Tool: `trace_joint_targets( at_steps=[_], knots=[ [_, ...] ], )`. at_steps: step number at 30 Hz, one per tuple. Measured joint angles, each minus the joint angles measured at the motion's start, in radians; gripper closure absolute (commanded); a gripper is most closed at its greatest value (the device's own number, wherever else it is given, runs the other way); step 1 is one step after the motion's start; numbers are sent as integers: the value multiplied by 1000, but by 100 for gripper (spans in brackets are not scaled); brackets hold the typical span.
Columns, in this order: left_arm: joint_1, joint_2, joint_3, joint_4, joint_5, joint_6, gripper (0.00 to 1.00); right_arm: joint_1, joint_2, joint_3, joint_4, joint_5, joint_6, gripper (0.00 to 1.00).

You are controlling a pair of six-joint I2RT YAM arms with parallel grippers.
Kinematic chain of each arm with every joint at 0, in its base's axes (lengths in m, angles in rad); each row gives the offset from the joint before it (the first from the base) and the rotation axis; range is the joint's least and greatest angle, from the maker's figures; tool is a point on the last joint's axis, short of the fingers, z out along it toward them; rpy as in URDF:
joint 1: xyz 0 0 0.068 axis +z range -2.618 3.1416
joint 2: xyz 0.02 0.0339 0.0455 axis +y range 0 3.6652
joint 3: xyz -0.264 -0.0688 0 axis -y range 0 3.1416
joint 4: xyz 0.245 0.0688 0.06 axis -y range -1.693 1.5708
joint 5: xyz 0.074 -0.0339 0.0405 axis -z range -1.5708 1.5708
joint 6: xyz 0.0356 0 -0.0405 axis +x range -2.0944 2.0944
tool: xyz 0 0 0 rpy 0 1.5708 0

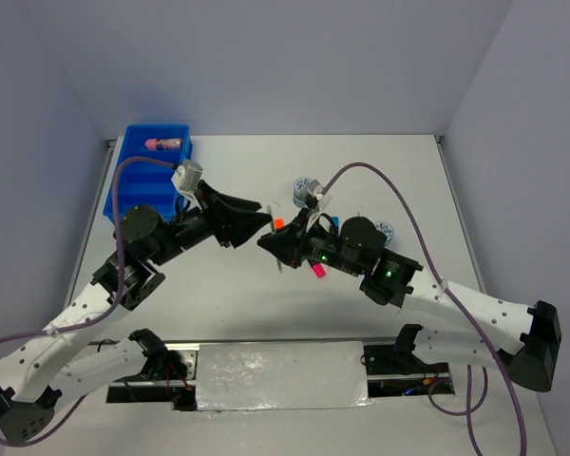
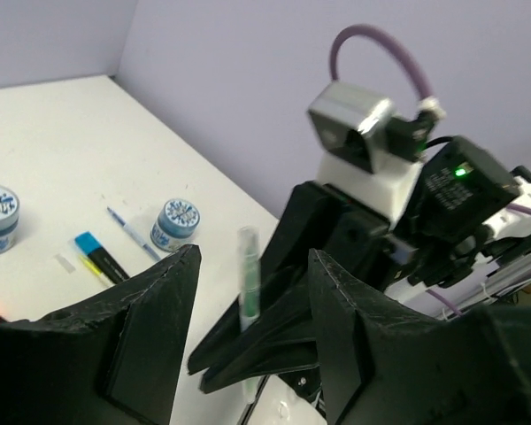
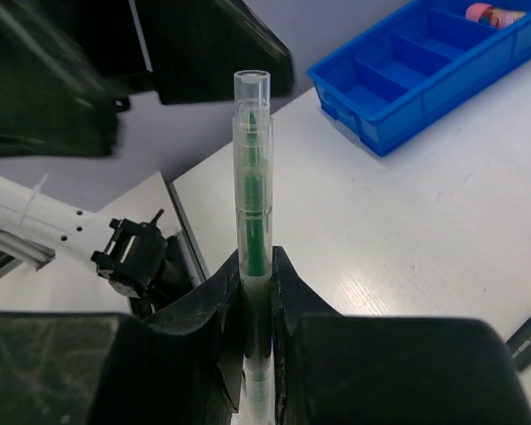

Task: Sort the stationery into containers
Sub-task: Place the pen in the storage box.

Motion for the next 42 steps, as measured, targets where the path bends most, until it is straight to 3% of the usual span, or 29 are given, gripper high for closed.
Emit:
trace_joint_targets(
  at_steps=[14,42],
  knots=[
    [0,48,-53,54,56,-5,39,0,-4,0,7,-36,9,100],
    [0,48,-60,71,7,-2,46,0,13,-5,8,-80,14,100]
  ],
)
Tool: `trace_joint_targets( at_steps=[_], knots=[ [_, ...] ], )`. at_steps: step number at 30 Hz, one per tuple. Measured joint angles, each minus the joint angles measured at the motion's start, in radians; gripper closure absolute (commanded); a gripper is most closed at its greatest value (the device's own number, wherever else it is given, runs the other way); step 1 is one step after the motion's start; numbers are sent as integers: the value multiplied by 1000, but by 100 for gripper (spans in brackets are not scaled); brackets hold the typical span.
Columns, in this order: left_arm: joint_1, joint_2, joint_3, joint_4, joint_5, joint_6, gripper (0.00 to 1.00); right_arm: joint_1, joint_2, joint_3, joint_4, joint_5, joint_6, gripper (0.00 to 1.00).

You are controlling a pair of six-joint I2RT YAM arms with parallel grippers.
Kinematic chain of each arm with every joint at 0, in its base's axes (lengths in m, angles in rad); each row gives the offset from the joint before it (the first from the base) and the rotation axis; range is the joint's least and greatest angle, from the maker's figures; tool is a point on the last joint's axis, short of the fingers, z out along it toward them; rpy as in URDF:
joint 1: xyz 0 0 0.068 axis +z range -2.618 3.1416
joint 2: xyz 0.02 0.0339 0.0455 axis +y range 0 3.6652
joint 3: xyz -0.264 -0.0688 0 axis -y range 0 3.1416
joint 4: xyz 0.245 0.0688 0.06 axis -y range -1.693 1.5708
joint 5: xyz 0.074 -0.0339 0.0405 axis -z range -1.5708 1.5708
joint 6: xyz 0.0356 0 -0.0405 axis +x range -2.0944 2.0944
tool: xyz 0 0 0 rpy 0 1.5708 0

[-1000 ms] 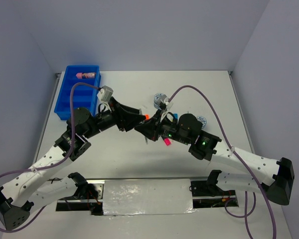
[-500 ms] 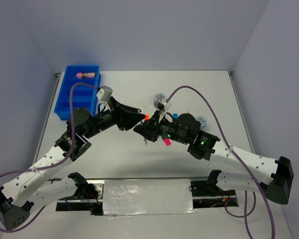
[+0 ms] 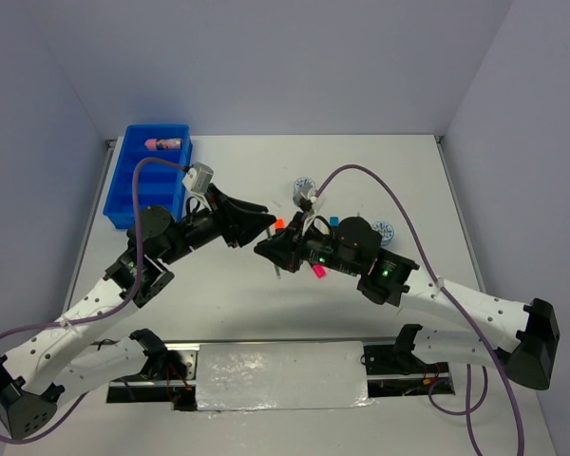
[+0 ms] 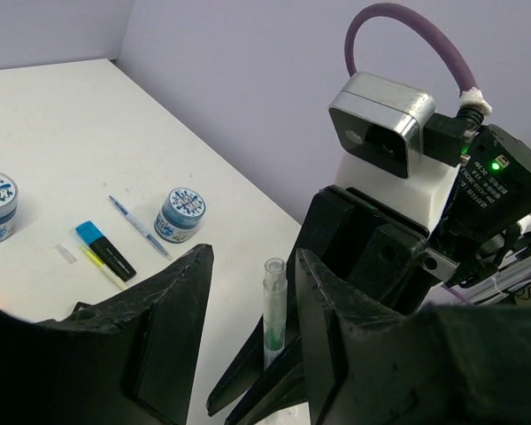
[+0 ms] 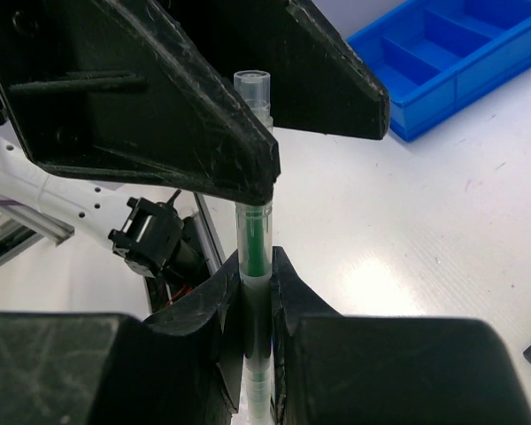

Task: Sort the stationery into containers
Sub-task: Place the pen in the storage box.

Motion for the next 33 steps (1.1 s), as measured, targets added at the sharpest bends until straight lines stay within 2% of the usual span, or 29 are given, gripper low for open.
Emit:
trace_joint_targets(
  at_steps=[5,8,9,11,12,14,17,27,33],
  knots=[
    [0,0,0,1,0,0,49,0,4,-6,0,-4,0,100],
    [0,0,0,1,0,-2,62,0,9,-7,0,-3,0,100],
    [0,0,0,2,0,0,71,0,10,-8,0,-3,0,100],
    [0,1,0,5,4,-2,77,0,11,-8,-1,-1,3,100],
    [0,1,0,6,5,-2,84,0,13,-8,-1,0,3,100],
    [-1,2,0,9,11,-3,87,0,13,-8,-2,4,3,100],
    [-1,7,-11,29,19,-5,100,0,13,-5,-11,11,-2,100],
    [21,11,-104,216,-16,-35,100,-6,82,135,-164,70,-61,100],
    [22,-9,-186,322,-43,-61,100,-6,94,148,-192,73,-76,100]
  ],
)
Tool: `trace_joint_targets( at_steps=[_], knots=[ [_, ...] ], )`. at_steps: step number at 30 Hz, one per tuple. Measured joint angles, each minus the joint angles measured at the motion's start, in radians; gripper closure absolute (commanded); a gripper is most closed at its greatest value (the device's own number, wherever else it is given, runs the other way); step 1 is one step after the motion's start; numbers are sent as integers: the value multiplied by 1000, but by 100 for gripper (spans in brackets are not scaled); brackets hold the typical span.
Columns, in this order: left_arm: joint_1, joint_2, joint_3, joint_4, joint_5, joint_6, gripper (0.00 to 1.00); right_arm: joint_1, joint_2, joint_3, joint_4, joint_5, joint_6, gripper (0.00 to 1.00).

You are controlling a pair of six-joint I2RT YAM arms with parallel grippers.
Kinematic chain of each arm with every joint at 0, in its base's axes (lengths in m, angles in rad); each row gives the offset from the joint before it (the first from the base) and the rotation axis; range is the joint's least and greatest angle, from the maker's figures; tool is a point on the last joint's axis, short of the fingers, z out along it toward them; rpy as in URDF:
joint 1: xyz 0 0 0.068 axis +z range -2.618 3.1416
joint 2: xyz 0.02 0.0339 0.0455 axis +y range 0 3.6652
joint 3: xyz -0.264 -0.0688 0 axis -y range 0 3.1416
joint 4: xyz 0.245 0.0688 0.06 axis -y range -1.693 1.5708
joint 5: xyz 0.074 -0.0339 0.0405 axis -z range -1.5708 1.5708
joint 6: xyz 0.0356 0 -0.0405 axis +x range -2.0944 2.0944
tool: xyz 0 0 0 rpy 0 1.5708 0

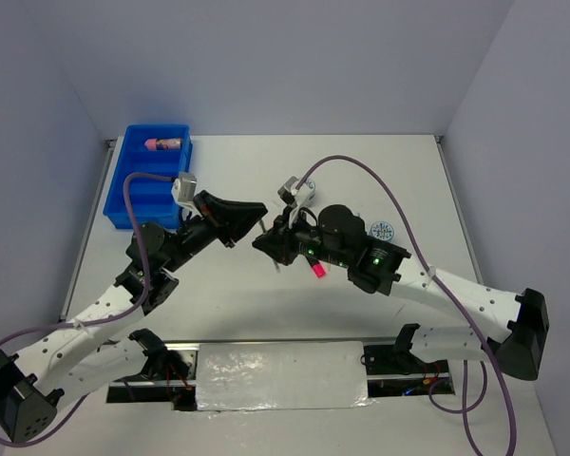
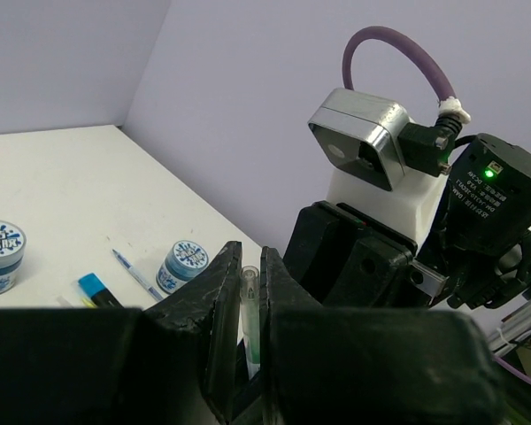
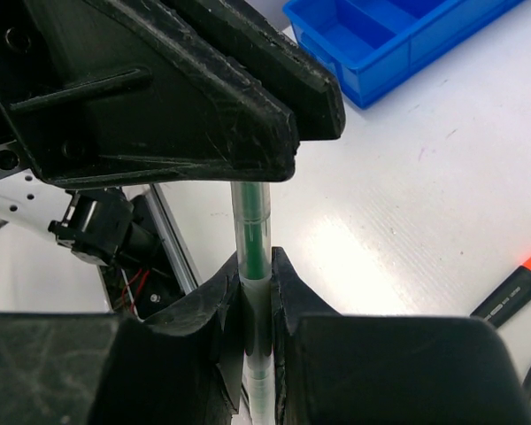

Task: Sort the stationery into containers
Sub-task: Place the pen in the storage box.

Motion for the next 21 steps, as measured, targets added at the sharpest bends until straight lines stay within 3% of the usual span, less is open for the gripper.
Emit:
trace_joint_targets(
  at_steps=[6,13,17,21],
  knots=[
    [-4,-6,-37,57,-29,-19,100,0,19,40,-40,-2,-2,100],
    [-58,5,-74,168,-162,-24,100,-20,57,134,-140,-29,-5,100],
    [-82,-9,-58,123,-217,-15,100,-31,61,146,-158,-63,-5,100],
    [-105,-50,9,-43,-265,19,82,-36,63,124,-97,-121,11,100]
  ],
)
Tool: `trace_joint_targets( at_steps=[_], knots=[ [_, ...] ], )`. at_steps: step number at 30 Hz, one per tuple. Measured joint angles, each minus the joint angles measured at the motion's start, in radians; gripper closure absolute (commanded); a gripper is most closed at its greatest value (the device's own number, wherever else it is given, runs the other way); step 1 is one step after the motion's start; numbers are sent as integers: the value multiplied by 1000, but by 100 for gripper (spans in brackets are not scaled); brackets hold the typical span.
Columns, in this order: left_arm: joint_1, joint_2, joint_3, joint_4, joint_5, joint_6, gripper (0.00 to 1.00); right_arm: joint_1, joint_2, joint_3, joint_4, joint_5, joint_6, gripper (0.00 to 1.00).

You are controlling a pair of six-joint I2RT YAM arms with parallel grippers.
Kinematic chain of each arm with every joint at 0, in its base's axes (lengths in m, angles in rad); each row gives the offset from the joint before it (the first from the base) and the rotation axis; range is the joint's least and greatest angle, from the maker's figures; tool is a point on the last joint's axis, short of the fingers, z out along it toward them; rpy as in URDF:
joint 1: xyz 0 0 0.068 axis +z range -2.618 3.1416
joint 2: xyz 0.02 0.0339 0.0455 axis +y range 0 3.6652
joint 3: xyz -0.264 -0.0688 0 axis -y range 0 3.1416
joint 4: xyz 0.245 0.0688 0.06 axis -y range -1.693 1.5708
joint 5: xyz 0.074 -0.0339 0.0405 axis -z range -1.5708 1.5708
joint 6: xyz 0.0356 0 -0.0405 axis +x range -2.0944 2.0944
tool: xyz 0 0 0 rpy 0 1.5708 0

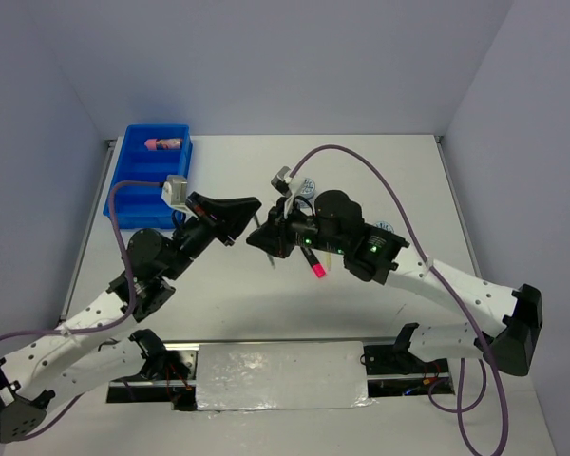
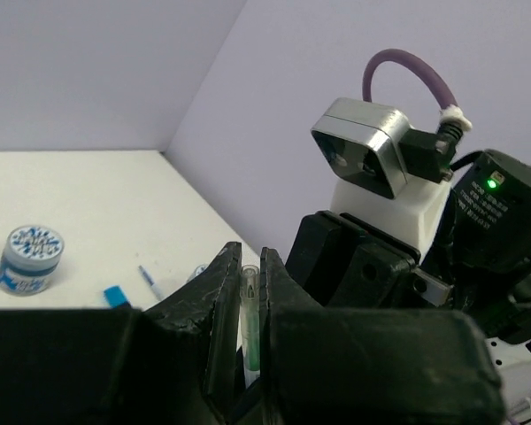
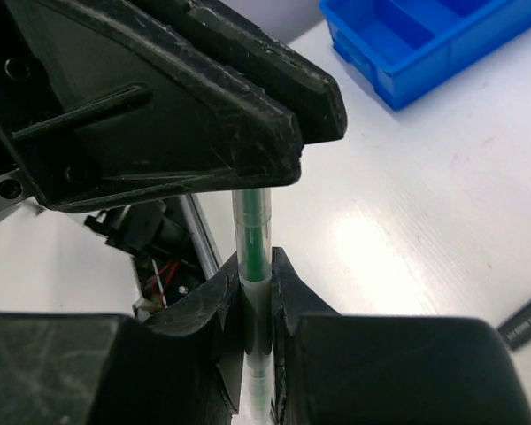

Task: Sort the stationery into containers
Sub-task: Place the pen in the storage box.

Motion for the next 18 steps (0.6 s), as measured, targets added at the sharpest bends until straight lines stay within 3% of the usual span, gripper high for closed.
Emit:
trace_joint_targets(
  at_steps=[3,6,11,12,13,17,18],
  knots=[
    [-13,-14,68,-136,-24,44,67,6,0,-39,87,-29,9,100],
    [-32,-8,123,-274,-16,83,60,17,-1,-69,173,-31,9,100],
    [-43,43,188,-384,-8,115,67,28,-11,-115,216,-28,11,100],
    [-43,51,194,-390,-5,117,78,29,-11,-118,216,-27,11,100],
    [-43,56,197,-393,5,112,81,29,-11,-121,216,-23,10,100],
    [-44,68,201,-398,13,107,70,32,-16,-134,220,0,7,100],
    [-44,69,200,-401,14,107,91,33,-18,-135,218,11,8,100]
  ],
)
